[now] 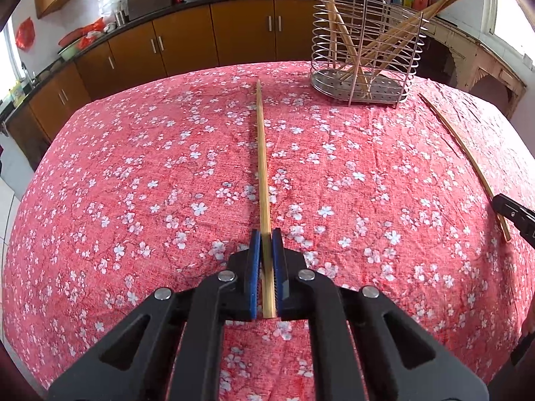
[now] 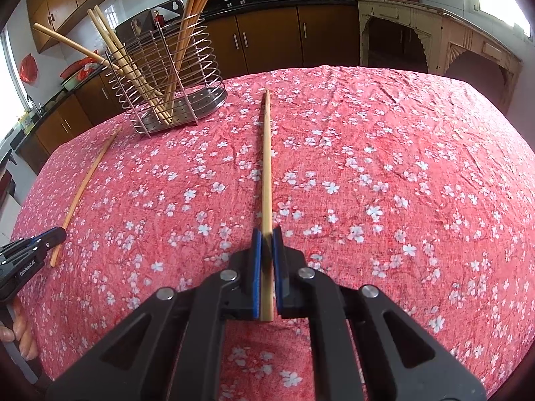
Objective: Organize utensils
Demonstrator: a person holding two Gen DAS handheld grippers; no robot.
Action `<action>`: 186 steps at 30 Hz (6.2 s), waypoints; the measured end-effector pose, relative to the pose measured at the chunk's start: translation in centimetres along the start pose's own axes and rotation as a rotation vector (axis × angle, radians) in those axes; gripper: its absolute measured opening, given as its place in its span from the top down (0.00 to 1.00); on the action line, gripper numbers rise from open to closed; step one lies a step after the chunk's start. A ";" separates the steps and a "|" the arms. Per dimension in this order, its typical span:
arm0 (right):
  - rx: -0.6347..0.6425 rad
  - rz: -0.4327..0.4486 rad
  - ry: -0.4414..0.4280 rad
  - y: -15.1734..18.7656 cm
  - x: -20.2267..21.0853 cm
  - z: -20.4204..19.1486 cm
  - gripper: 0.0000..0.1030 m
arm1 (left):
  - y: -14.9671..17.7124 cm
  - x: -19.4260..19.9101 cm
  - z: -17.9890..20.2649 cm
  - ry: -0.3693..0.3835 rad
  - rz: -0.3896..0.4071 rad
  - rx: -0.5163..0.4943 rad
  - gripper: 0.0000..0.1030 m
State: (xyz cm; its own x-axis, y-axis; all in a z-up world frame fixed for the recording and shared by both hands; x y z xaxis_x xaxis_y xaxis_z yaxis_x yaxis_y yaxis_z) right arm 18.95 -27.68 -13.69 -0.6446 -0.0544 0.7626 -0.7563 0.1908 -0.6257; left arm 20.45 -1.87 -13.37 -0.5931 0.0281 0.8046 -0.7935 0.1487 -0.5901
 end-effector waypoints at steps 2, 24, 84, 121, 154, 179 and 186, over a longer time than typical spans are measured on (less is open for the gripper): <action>0.009 0.012 0.003 0.1 0.5 0.1 0.93 | 0.0 0.4 -0.4 0.015 0.006 0.003 0.93; 0.085 0.471 -0.050 -7.2 15.2 -0.7 0.93 | -6.9 14.5 -4.7 0.090 0.437 0.108 0.93; 0.096 0.508 -0.268 -24.7 17.3 -6.7 0.93 | -24.0 20.4 2.2 0.061 0.703 0.211 0.94; 0.059 0.384 -0.195 -24.0 10.6 -5.7 0.65 | -23.6 14.9 0.1 0.047 0.530 0.214 0.53; 0.171 0.640 -0.013 -7.0 19.0 -8.1 0.04 | -6.6 17.8 -2.5 -0.052 0.601 0.079 0.02; 0.184 0.676 -0.009 -0.6 18.6 -8.6 0.04 | 0.1 17.3 -2.3 -0.111 0.694 0.112 0.02; 0.192 0.686 -0.002 -0.6 18.5 -8.6 0.04 | 0.0 16.9 -2.1 -0.094 0.672 0.114 0.02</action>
State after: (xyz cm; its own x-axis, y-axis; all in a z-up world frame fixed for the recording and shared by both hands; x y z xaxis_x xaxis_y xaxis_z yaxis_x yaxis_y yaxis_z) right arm 8.40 -20.38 2.18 -0.9825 0.0141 0.1858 -0.1857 0.0064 -0.9826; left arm 10.70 0.64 0.33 -0.9668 -0.0082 0.2554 -0.2556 0.0242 -0.9665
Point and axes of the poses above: each gripper's, at about its wrist camera, not at the fingertips, and x roughly against the way its jaws point, z to its right, y to its underside, the point moved 4 cm from there along -x, roughly the way its jaws point, and after that the axes turned 1 degree about -y, right-handed, at the moved point
